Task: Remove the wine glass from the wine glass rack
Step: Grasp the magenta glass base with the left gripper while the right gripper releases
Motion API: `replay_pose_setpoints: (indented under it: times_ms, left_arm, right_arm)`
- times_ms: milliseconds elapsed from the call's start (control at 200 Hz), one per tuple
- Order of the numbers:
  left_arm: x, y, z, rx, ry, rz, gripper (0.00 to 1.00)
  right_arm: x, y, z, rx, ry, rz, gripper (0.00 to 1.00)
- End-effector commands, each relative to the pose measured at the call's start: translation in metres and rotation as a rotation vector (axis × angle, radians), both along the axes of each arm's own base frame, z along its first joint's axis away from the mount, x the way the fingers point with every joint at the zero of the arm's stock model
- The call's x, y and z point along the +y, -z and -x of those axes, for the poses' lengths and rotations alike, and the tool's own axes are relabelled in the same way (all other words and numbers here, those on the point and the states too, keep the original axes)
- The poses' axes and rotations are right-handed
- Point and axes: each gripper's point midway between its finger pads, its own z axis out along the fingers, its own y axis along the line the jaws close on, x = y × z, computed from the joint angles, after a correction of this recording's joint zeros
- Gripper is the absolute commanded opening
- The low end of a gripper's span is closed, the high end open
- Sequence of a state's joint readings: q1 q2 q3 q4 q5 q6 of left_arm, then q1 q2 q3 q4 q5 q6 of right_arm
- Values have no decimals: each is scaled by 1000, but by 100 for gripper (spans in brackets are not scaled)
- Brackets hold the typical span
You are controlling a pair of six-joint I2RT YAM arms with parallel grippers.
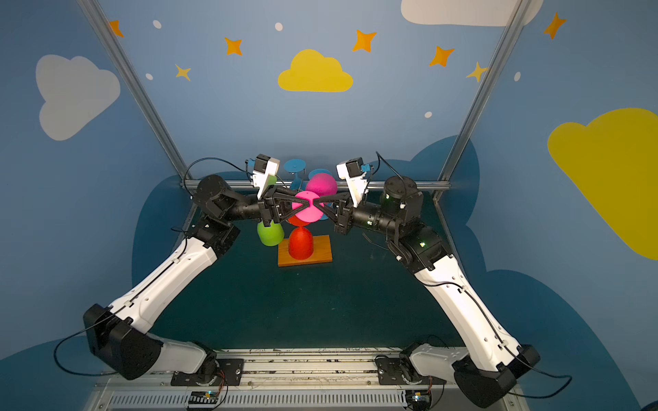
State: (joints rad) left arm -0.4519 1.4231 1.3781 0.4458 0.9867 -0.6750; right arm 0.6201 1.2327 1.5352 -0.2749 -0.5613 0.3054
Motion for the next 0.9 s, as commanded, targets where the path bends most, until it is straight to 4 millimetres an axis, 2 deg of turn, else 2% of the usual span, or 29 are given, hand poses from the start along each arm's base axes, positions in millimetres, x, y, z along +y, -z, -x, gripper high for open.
replay_pose_setpoints:
  times_ms: [0, 160, 275, 340, 486, 586, 701, 896]
  left_arm:
    - [0, -8, 5, -23, 14, 18, 19]
    - [1, -13, 6, -22, 14, 33, 3]
    - [3, -19, 8, -16, 19, 55, 3]
    - [6, -24, 7, -1, 13, 66, 3]
    - [16, -35, -3, 59, -16, 109, 3]
    - [21, -45, -4, 86, -7, 151, 3]
    - [25, -52, -10, 136, -8, 181, 3]
    - [27, -54, -24, 235, 2, 218, 3]
  right_arm:
    - [0, -19, 0, -54, 13, -28, 0]
    - [2, -18, 1, -52, 7, -28, 0]
    - [-1, -22, 2, -69, 24, -30, 0]
    - [-7, -24, 2, -91, 51, -26, 12]
    - [-29, -26, 2, -169, 163, -9, 53]
    - [-48, -26, 2, -248, 254, 14, 71]
    - [-62, -21, 2, -364, 331, 56, 82]
    - [-68, -8, -8, -571, 406, 135, 89]
